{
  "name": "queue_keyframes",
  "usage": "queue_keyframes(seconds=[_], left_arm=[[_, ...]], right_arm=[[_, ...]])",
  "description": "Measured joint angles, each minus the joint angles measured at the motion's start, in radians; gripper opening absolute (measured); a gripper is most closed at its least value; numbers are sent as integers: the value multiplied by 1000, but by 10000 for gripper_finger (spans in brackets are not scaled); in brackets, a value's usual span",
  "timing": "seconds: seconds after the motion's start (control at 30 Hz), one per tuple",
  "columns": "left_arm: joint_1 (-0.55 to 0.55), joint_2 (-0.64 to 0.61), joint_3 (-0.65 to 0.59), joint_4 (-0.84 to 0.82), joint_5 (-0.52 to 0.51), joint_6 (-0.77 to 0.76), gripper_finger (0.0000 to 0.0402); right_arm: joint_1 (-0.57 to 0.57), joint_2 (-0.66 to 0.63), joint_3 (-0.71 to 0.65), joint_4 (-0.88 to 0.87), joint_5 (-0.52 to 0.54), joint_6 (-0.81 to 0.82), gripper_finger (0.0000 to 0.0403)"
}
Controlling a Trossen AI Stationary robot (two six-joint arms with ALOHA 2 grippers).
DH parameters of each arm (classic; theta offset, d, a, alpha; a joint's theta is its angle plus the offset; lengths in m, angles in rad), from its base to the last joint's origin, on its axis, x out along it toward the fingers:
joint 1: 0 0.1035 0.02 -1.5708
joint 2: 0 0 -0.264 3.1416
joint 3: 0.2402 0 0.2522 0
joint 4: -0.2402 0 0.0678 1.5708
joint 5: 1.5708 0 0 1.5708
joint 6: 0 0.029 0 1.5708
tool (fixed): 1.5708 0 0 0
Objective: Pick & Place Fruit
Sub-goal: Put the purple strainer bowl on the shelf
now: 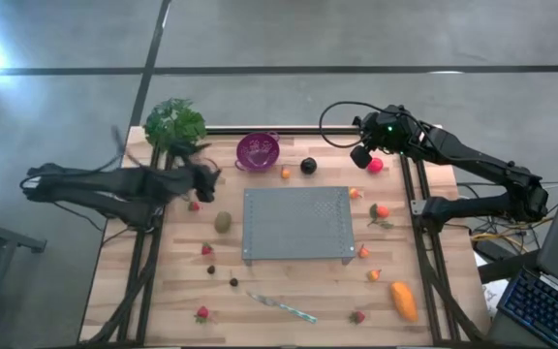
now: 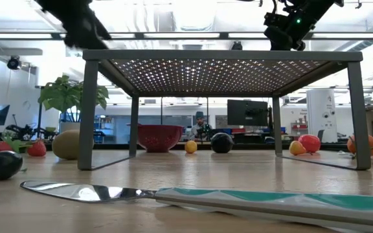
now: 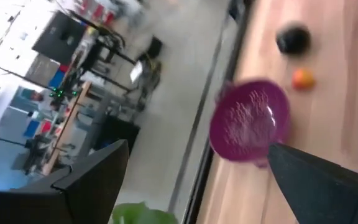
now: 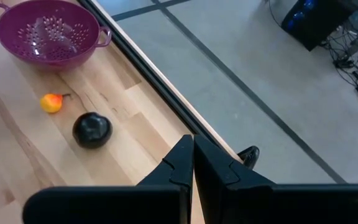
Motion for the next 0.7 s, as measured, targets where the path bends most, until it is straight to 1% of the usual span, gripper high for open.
queue_keyframes(seconds=[0.2,0.3,0.37,0.4,0.53,0.7], left_arm=[[35,94,-24,0,-52,85,389],[70,121,-45,3,-52,134,389],[98,125,-56,36,-52,175,389],[112,129,-68,43,-44,196,389],[162,133,-120,91,54,265,389],[198,132,-188,191,121,350,389]], right_arm=[[0,0,0,0,0,-2,8],[0,0,0,-1,0,-1,8],[0,0,0,-2,0,-1,8],[0,0,0,-2,0,-1,8],[0,0,0,-2,0,2,8],[0,0,0,-2,0,2,8]])
